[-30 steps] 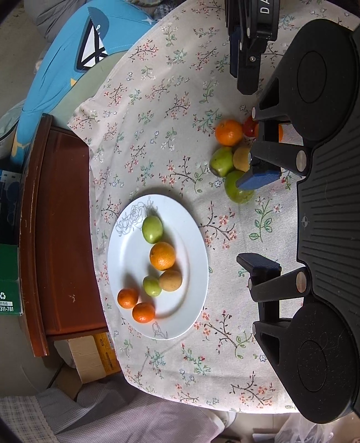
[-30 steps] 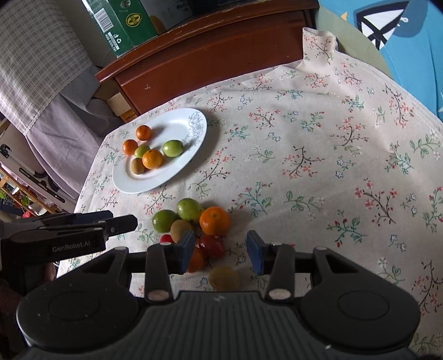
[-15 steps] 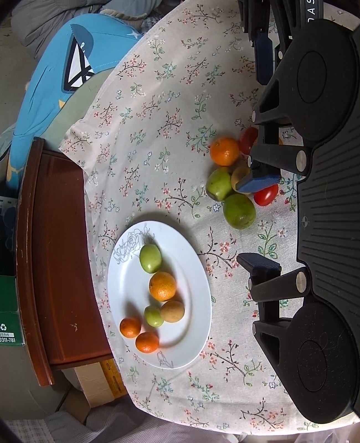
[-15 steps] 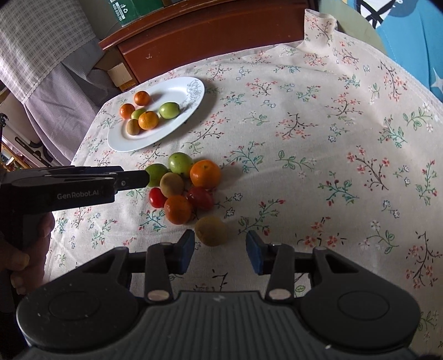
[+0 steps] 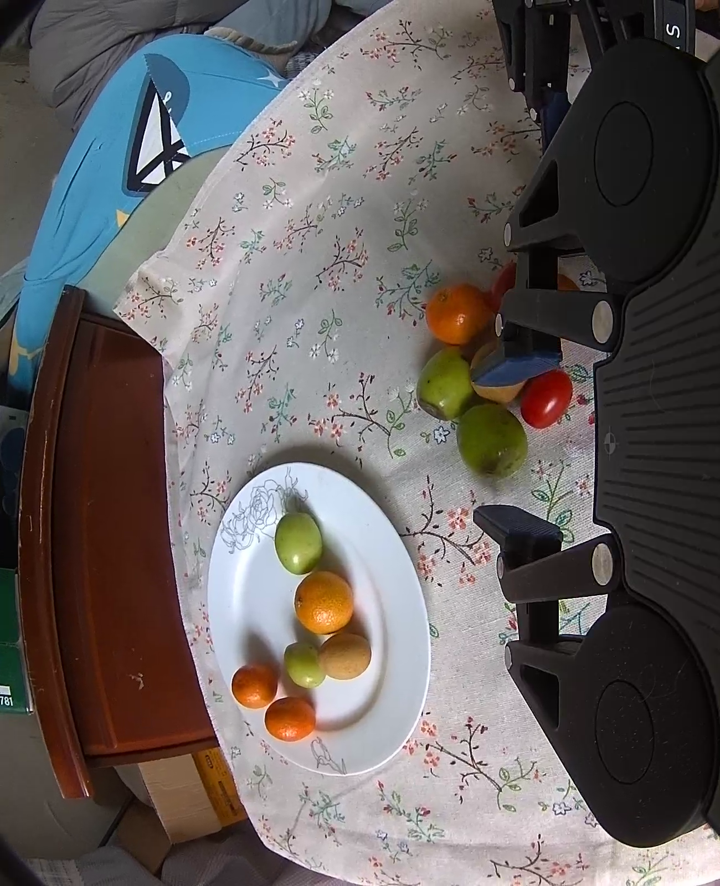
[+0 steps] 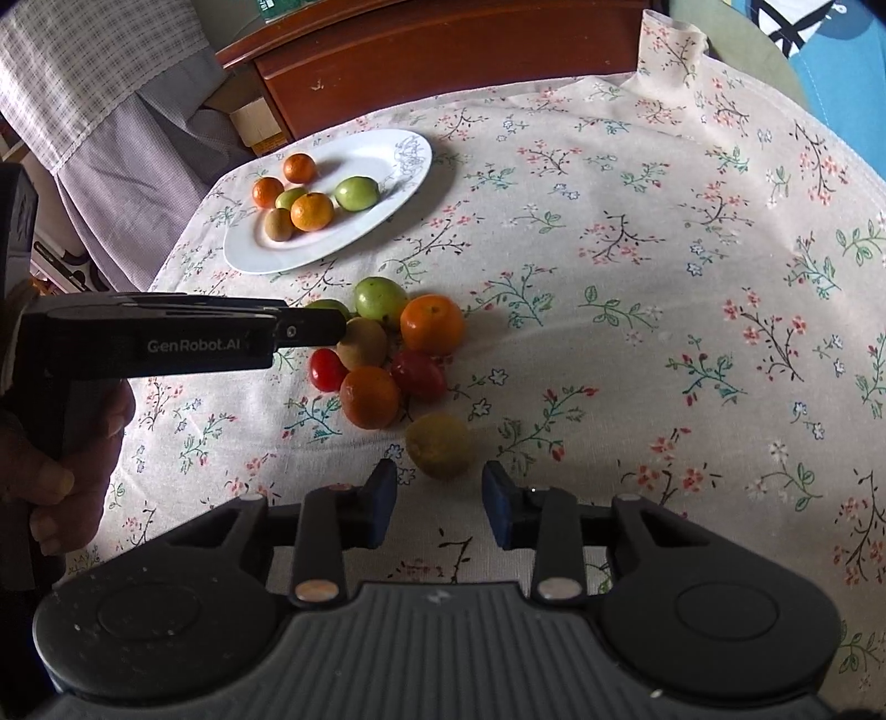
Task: Organize fruits
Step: 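Close the left tool on a green lime while the right tool grasps a brown kiwi, then carry the lime in the left tool over the plate while the right tool carries the kiwi, then open the left tool on the plate while the right tool releases the kiwi beside it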
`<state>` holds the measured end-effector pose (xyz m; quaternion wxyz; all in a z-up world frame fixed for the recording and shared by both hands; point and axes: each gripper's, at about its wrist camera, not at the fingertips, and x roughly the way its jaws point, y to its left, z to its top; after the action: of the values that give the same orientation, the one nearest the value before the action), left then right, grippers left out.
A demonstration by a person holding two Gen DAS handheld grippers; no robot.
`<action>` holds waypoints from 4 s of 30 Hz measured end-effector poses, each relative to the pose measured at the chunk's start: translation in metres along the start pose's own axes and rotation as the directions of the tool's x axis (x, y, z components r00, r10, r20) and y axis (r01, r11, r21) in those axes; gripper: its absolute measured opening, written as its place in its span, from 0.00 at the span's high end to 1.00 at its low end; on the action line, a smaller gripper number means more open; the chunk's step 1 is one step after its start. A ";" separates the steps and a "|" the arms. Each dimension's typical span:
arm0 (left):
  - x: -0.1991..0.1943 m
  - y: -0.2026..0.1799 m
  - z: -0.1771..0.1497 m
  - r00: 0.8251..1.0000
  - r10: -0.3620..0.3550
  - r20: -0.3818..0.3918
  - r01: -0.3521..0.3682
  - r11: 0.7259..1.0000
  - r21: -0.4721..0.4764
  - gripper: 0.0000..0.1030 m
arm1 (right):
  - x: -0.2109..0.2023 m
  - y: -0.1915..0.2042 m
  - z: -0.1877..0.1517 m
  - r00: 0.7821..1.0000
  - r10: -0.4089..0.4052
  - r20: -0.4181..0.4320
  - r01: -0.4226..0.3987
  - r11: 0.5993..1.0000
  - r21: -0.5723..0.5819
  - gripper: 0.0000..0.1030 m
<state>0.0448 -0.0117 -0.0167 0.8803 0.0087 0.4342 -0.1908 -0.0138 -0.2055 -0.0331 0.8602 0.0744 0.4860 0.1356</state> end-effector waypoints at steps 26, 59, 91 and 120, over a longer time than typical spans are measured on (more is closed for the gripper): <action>0.005 0.000 0.000 1.000 -0.019 0.004 0.019 0.999 -0.030 0.71 | 0.006 0.004 0.003 1.000 -0.015 0.004 0.015 1.000 -0.009 0.77; -0.006 -0.004 0.001 0.998 0.040 0.047 -0.041 0.999 0.020 0.73 | 0.011 0.006 0.008 1.000 0.004 0.024 -0.003 1.000 -0.013 0.76; -0.021 0.062 0.060 0.972 0.197 0.124 -0.178 0.973 -0.147 0.73 | 0.031 0.043 0.127 0.949 0.138 0.285 -0.139 0.990 -0.016 0.76; 0.012 0.091 0.073 0.963 0.262 0.065 -0.243 0.945 -0.218 0.71 | 0.104 0.045 0.164 0.956 0.152 0.252 -0.168 0.985 0.041 0.74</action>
<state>0.1376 0.0553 0.0060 0.9129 -0.0367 0.4055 -0.0301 0.1701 -0.1308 -0.0218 0.8976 0.1564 0.3710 0.1794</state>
